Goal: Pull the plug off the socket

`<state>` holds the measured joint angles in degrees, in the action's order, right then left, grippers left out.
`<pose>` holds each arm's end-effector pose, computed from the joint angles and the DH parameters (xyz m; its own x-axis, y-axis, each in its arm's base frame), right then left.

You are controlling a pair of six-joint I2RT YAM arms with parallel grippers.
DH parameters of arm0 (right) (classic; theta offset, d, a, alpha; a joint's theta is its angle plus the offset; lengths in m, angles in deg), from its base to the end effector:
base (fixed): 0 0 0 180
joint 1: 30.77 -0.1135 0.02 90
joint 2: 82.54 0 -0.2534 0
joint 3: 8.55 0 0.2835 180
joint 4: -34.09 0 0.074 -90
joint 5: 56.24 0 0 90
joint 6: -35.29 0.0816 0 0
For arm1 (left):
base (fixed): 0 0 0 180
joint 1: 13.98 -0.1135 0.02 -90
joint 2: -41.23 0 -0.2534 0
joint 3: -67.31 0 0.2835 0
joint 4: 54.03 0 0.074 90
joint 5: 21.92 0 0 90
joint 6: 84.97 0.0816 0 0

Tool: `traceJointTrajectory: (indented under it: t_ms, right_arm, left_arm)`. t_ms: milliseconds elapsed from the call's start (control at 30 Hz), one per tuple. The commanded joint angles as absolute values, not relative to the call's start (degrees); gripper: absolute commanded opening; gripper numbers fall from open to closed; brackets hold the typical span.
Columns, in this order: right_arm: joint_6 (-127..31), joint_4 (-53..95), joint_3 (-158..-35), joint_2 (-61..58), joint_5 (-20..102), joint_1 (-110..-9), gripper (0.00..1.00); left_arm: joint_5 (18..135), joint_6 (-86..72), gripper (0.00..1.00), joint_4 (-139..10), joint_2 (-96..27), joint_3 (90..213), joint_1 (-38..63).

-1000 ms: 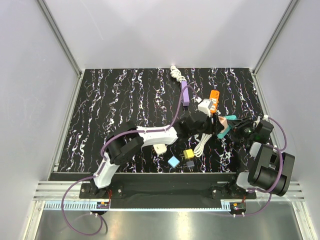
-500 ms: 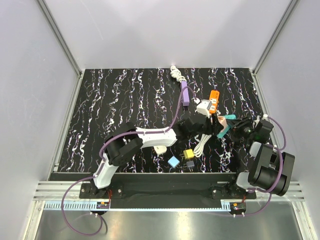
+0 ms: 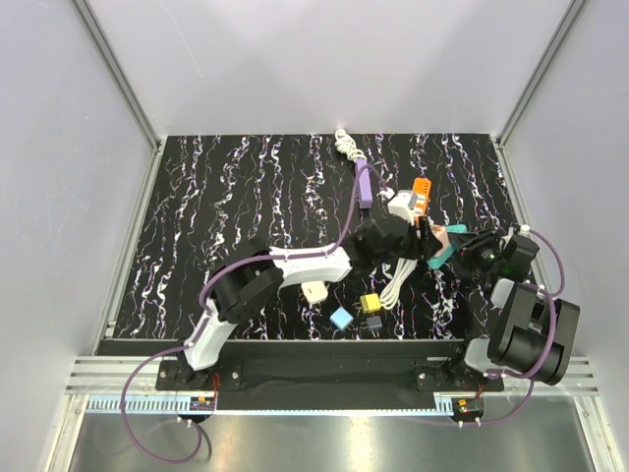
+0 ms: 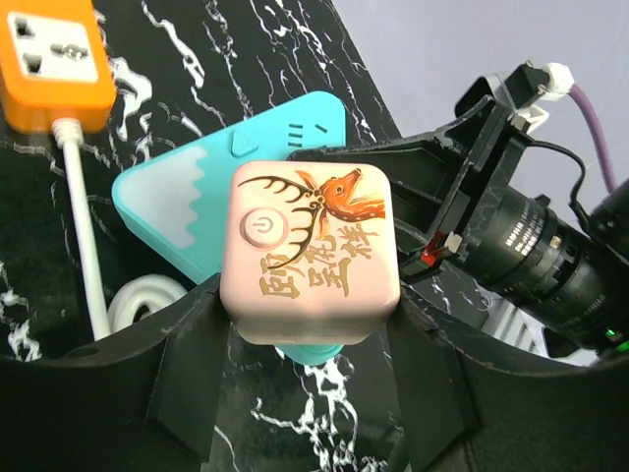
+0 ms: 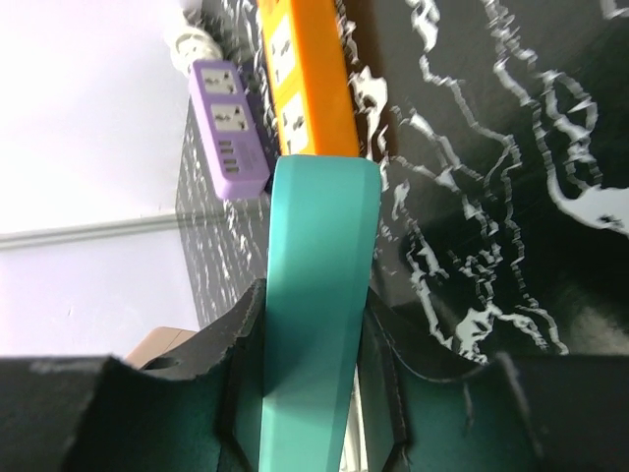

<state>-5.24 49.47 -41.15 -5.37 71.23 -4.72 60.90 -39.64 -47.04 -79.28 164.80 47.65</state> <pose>0.2795 -0.0814 0.0939 -0.3825 0.8584 -0.3418 0.2495 0.4521 0.8563 0.2744 -0.4866 0.1782 -0.6669 -0.2329 -0.7078 0.4880 0.5813 -0.6511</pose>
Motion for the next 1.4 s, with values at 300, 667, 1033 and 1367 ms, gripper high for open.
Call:
traceJointTrajectory:
  t_ms: [300,667,1033,1367]
  right_arm:
    - [-13.6,47.0,-40.2,-3.9,65.8,-3.7,0.0]
    - [-13.4,46.8,-40.3,-3.9,65.8,-3.7,0.0]
    - [-13.4,46.9,-40.5,-3.3,66.1,-3.7,0.0]
    - [-13.1,47.2,-40.6,-2.7,66.2,-3.7,0.0]
  left_arm:
    - [61.5,-27.5,0.0,-30.4,-75.9,179.9,44.3]
    - [46.2,-40.4,0.0,-29.0,-69.1,167.5,44.1]
    - [53.9,-25.8,0.0,-37.9,-64.3,167.5,45.0]
    - [46.1,-18.2,0.0,-59.3,-30.8,134.0,44.8]
